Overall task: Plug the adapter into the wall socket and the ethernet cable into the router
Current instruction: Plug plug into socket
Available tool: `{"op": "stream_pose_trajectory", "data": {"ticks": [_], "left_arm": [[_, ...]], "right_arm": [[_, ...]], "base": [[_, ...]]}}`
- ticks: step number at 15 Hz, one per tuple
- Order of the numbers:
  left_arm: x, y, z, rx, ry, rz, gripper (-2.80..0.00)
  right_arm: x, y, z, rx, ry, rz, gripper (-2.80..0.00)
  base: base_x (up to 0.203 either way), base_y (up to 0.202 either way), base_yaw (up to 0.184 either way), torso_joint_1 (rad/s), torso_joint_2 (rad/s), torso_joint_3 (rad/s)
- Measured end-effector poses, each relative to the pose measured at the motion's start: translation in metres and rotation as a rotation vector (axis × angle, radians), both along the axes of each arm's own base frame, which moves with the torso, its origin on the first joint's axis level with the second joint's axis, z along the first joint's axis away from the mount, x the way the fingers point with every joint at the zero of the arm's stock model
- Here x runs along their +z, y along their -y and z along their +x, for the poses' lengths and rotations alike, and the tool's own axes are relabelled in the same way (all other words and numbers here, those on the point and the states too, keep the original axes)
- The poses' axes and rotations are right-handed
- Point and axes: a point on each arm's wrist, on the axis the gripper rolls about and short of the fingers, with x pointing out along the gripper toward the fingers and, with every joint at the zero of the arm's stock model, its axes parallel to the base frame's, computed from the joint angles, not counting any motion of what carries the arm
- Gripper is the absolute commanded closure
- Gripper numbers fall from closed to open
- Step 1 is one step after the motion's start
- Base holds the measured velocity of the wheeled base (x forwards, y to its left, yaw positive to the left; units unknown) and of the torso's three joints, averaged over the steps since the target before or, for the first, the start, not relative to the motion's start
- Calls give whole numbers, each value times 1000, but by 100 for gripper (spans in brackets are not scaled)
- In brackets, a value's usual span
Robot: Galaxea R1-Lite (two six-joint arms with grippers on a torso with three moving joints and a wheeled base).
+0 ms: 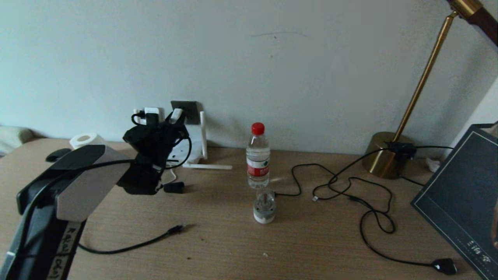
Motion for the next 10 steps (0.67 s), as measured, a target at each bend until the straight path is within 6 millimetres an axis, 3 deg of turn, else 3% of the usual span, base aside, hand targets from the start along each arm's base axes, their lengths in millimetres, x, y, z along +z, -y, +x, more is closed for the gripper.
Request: {"op": "stream_pose_trajectory", "data": {"ticks": [10], "left_arm": [[6,1,-1,-2,0,-3,0]], "right_arm": [[0,0,0,0,0,0,-280]], "base": [[0,0,0,0,0,0]]}}
